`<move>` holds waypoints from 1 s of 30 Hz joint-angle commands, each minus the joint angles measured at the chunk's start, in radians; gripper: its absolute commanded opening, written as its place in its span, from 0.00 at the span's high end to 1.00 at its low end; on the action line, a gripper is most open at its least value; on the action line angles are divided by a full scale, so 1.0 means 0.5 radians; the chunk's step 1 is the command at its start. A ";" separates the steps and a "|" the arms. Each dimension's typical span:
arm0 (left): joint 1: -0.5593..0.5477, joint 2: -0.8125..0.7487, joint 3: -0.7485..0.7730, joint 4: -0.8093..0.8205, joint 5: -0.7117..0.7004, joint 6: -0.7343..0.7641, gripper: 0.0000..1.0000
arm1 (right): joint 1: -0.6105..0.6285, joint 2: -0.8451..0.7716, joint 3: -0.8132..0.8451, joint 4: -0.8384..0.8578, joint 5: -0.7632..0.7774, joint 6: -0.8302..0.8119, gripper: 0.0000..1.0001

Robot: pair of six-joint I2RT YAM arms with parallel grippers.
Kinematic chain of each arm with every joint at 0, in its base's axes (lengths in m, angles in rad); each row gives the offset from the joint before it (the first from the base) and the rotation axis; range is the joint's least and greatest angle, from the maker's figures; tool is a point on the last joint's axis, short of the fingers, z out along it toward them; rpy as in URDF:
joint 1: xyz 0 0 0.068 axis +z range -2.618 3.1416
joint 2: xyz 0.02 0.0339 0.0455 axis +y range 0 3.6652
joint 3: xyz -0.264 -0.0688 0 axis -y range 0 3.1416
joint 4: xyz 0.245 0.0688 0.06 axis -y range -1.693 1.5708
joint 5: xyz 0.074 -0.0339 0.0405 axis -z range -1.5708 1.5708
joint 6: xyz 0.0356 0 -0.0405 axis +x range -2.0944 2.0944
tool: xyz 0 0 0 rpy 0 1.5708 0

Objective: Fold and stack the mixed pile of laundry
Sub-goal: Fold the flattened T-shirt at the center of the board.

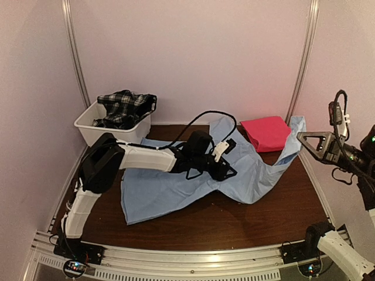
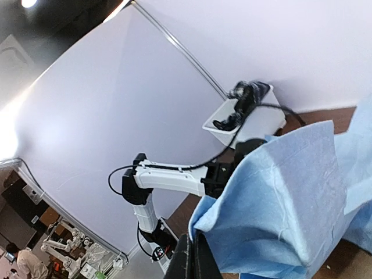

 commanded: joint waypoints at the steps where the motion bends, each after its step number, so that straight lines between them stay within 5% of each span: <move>1: -0.061 -0.472 -0.450 0.128 0.196 0.054 0.26 | 0.010 0.177 0.238 0.673 -0.157 0.177 1.00; 4: -0.039 -0.808 -0.809 0.189 0.036 -0.001 0.13 | 0.014 0.294 0.334 1.086 -0.112 0.323 1.00; 10: -0.005 -1.266 -1.254 -0.226 -0.494 -0.088 0.12 | 0.019 0.427 0.422 1.603 -0.089 0.496 1.00; 18: 0.050 -1.496 -1.794 -0.371 -0.551 -0.366 0.12 | 0.057 0.620 0.561 1.880 -0.026 0.611 1.00; 24: 0.051 -1.484 -1.987 -0.430 -0.534 -0.312 0.14 | 0.134 0.685 0.502 1.813 0.040 0.511 1.00; 30: 0.050 -1.545 -2.158 -0.576 -0.571 -0.382 0.34 | 0.293 0.786 0.339 1.327 0.295 0.152 1.00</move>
